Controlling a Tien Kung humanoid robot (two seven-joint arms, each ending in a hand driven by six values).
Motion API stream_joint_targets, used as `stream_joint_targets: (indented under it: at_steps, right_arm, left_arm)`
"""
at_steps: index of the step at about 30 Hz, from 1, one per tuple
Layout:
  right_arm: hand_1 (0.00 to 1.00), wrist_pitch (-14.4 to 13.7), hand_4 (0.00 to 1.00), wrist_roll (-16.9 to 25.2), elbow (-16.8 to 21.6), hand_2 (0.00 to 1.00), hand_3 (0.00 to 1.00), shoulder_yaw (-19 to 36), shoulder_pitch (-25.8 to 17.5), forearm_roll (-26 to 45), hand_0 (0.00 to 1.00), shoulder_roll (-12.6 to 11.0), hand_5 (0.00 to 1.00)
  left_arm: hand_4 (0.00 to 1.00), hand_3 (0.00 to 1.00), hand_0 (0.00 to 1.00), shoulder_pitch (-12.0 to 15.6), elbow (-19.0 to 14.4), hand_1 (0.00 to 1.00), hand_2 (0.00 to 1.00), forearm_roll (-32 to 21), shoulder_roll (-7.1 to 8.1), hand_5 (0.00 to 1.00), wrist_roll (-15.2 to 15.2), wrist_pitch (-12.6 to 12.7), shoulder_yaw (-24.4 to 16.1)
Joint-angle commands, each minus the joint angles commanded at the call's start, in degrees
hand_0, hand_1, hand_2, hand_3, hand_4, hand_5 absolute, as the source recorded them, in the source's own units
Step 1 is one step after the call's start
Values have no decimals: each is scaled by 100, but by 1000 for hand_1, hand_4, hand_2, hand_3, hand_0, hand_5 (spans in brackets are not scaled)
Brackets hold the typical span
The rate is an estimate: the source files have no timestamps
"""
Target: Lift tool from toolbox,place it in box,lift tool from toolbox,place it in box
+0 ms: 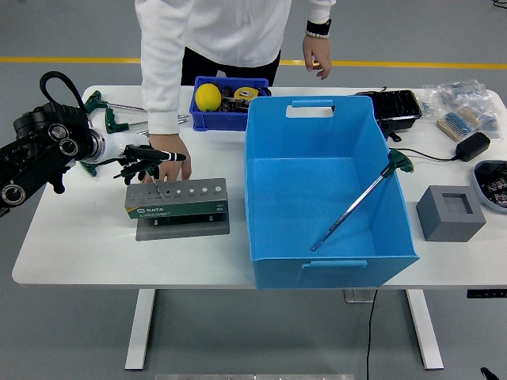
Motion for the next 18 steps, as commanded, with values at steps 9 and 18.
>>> stream_joint_targets:
  at_steps: [9, 18]
  right_arm:
    - [647, 5, 785, 10, 0, 704, 554, -21, 7, 22, 686, -9, 717]
    - [647, 5, 786, 4, 0, 704, 555, -13, 8, 8, 685, -8, 716]
  left_arm:
    - [890, 330, 213, -30, -2, 146, 212, -121, 4, 998, 105, -81, -11]
    - [892, 374, 206, -62, -35, 168, 258, -287, 26, 998, 227, -182, -2]
